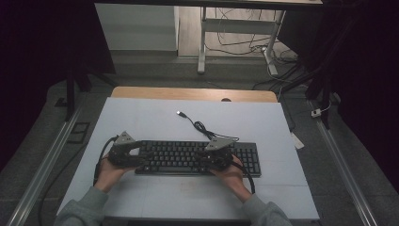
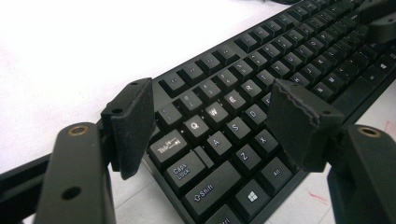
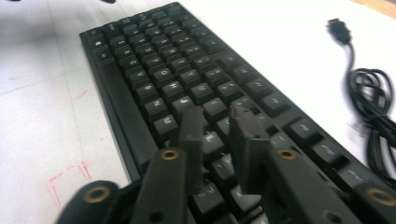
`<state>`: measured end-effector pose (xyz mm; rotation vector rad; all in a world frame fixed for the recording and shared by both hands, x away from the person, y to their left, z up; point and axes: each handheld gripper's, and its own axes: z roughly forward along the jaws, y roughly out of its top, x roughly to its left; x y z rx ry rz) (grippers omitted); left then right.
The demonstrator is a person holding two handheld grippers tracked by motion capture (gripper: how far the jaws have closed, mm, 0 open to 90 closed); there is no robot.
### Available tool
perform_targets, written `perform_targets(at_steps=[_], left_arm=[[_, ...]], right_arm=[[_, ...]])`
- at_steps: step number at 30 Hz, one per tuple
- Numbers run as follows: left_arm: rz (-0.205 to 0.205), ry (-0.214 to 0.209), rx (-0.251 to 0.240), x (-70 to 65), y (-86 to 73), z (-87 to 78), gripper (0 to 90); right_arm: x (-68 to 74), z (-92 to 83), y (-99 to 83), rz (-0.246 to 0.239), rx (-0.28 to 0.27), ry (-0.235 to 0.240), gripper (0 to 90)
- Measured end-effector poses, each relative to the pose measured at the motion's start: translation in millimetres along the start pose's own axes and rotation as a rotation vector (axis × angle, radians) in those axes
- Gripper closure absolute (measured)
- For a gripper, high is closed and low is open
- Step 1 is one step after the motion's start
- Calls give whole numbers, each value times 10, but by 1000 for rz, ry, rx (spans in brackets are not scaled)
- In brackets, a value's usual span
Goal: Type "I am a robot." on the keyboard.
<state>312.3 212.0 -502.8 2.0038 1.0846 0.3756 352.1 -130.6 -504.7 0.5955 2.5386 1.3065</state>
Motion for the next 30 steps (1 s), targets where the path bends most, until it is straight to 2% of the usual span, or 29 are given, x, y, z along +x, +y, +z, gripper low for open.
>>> perform_targets(at_steps=[4, 9, 17, 24, 30], left_arm=[[0, 0, 0, -3, 0, -1, 318], [-1, -1, 0, -3, -1, -1, 317], [0, 0, 0, -7, 0, -4, 317], [-7, -3, -2, -1, 0, -4, 313], [-23, -19, -9, -9, 7, -14, 312]], right_arm=[[-51, -83, -21, 23, -27, -19, 645], [-98, -178, -79, 42, -29, -42, 572], [-181, -434, -217, 71, -51, -88, 486], [-236, -600, -332, 97, -46, -117, 441], [-247, -642, -378, 102, -44, -122, 430]])
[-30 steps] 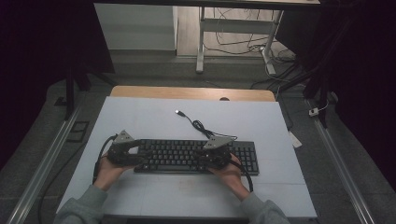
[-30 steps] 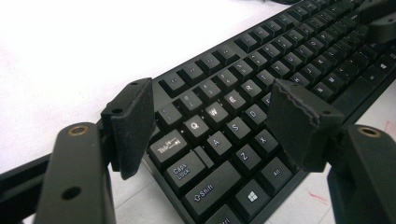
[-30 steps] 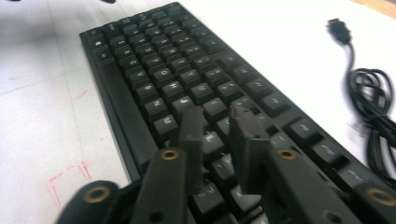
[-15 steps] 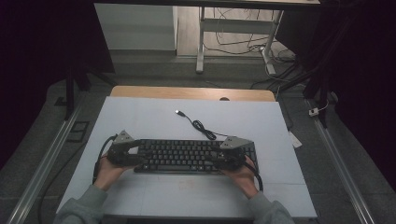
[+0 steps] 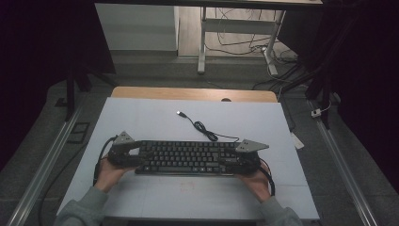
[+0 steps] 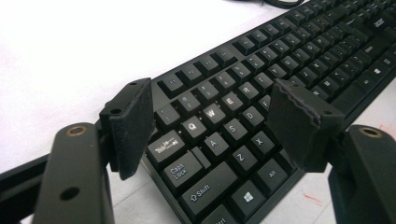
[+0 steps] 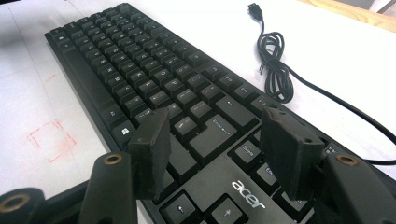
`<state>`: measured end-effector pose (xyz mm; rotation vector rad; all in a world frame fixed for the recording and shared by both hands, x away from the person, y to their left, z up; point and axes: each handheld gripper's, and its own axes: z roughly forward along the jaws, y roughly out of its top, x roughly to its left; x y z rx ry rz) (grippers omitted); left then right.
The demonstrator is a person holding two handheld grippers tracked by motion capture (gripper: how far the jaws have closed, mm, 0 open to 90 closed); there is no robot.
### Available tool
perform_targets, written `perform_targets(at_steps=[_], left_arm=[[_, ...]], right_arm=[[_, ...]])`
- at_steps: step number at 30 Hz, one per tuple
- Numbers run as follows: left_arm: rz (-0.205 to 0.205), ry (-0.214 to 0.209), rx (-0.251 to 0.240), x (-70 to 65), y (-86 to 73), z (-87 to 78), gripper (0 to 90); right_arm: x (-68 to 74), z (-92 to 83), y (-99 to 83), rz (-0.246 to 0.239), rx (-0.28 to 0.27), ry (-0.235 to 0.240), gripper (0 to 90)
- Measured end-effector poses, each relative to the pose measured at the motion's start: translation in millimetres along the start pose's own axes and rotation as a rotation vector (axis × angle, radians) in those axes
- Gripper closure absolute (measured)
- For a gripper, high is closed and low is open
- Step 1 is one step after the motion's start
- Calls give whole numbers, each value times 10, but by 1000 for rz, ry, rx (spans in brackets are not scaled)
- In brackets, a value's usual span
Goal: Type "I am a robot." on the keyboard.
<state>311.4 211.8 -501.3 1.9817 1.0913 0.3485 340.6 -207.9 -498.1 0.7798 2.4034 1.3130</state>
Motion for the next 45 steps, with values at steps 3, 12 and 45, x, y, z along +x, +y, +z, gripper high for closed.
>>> perform_targets(at_steps=[3, 12, 45], left_arm=[[10, -28, -8, -41, 15, -2, 328], [35, -104, -13, -184, 58, 4, 358], [168, -196, 81, -468, 34, 183, 885]], right_arm=[[0, 11, -2, 0, 3, 0, 427], [-6, 15, -2, -3, -2, -5, 427], [3, 68, -19, -15, 24, -3, 427]])
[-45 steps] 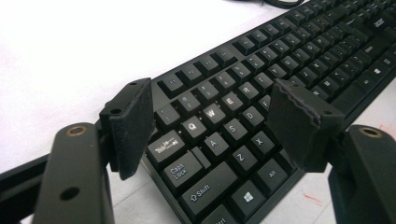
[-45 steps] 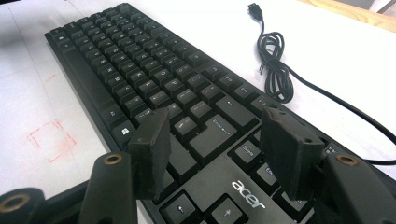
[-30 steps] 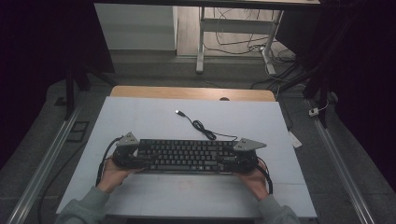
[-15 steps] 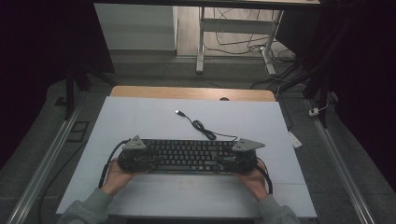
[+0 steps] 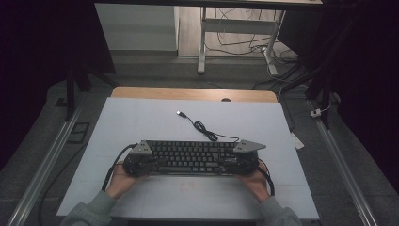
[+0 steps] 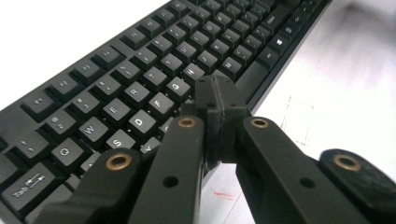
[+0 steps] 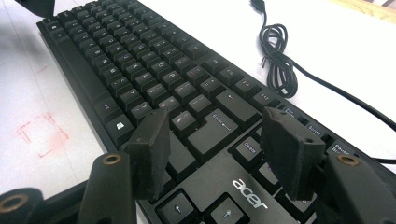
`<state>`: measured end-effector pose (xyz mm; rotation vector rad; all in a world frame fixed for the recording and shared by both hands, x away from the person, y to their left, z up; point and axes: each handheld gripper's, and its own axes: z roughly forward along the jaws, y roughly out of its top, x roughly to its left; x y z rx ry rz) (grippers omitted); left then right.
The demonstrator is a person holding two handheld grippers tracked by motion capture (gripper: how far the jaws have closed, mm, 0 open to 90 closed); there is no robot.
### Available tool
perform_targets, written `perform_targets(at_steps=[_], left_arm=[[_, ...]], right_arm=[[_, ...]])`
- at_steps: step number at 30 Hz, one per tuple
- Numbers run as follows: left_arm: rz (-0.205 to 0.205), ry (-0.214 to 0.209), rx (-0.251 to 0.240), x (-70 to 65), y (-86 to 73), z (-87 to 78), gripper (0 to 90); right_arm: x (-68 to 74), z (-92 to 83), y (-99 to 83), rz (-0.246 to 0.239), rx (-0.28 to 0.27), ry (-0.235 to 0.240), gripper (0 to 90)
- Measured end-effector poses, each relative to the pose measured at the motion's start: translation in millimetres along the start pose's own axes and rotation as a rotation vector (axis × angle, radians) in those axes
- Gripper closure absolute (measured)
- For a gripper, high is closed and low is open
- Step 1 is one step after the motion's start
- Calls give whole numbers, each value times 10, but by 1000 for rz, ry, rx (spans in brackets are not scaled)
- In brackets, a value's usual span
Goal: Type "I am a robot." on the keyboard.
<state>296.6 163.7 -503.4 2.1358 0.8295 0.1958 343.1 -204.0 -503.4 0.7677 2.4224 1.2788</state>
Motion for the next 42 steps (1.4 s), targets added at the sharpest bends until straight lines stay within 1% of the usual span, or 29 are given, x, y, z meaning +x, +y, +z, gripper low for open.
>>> perform_targets(at_steps=[9, 12, 15, 24, 34, 36, 37, 42], left_arm=[[26, 5, 58, -47, -28, 154, 884], [28, 10, 67, -50, -34, 186, 884], [30, 13, 76, -44, -37, 212, 884], [38, 24, 90, -47, -47, 243, 883], [35, 21, 90, -42, -52, 250, 884], [41, 27, 101, -42, -56, 266, 884], [46, 29, 100, -45, -62, 274, 884], [42, 29, 92, -45, -59, 262, 884]], right_arm=[[2, 10, -3, -1, 1, 6, 427], [4, 9, -2, -4, 9, 0, 427], [5, 17, -3, -3, 8, 4, 426], [8, 24, -6, -3, 5, 7, 424], [7, 26, -7, -4, 7, 7, 424], [7, 26, -7, -4, 7, 7, 423], [7, 27, -7, -4, 7, 7, 423], [9, 27, -6, -5, 8, 7, 423]])
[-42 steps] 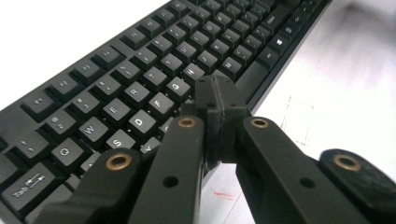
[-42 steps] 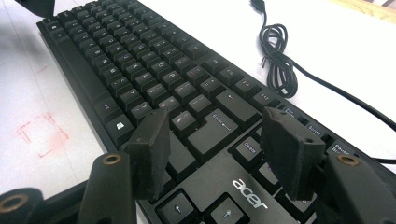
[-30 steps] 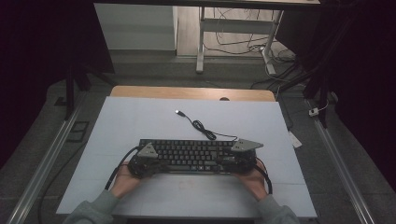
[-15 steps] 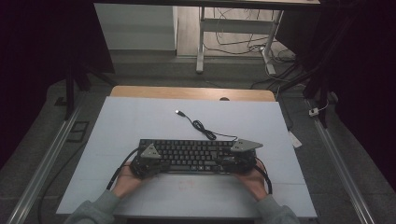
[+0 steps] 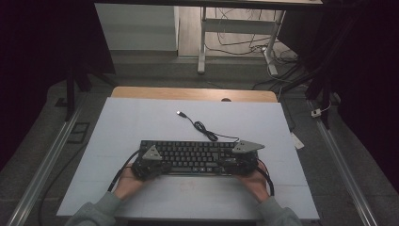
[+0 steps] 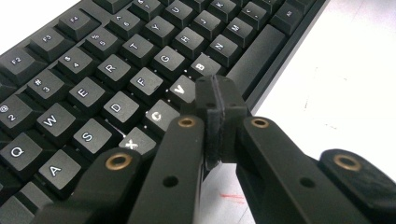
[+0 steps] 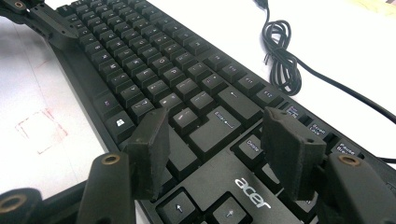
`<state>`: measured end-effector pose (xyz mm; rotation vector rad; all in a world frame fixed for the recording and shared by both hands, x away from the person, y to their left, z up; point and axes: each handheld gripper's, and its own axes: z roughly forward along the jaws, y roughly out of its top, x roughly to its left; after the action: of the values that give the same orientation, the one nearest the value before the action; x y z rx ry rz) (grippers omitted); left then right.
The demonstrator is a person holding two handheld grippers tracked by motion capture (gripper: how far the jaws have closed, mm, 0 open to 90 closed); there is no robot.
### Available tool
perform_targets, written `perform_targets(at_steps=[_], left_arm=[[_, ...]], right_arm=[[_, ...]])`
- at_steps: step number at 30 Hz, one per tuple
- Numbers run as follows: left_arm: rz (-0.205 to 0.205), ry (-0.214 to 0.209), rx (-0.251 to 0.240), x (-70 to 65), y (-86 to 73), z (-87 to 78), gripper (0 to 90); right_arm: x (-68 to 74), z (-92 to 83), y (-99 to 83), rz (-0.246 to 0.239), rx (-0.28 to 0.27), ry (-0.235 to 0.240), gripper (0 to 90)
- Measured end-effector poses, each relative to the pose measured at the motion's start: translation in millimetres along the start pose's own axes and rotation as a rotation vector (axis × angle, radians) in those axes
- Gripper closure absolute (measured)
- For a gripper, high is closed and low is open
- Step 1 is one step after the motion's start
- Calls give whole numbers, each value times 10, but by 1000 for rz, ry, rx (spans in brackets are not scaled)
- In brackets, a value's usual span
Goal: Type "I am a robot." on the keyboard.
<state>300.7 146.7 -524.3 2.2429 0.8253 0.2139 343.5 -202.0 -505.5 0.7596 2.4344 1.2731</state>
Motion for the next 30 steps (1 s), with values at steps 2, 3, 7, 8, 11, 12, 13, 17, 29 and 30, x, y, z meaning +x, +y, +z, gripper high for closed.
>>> perform_targets(at_steps=[2, 3, 7, 8, 11, 12, 13, 17, 29, 30], left_arm=[[2, 3, -12, 4, 3, -22, 884], [-2, 5, -19, 7, 4, -36, 884], [-25, 7, -58, 39, 3, -99, 884], [-31, 8, -68, 48, 3, -117, 883], [-46, 15, -96, 71, -4, -174, 873], [-50, 20, -103, 78, -8, -191, 855], [-55, 26, -109, 88, -12, -206, 824], [-79, 60, -125, 129, -26, -239, 647], [-123, 100, -151, 207, -51, -308, 446], [-125, 101, -151, 215, -53, -313, 437]], right_arm=[[-1, 0, 0, 0, 0, 0, 423], [-2, 0, -1, 0, 0, 0, 423], [-5, -2, -1, 0, 3, -3, 423], [-5, -3, -1, 0, 3, -3, 422], [-5, -4, -1, 0, 3, -4, 422], [-5, -4, -1, -1, 3, -4, 422], [-3, -4, -1, -1, 3, -3, 422], [-4, 0, -2, -2, 1, -1, 421], [-7, -1, -4, -8, 10, -8, 420], [-8, -1, -5, -8, 10, -8, 420]])
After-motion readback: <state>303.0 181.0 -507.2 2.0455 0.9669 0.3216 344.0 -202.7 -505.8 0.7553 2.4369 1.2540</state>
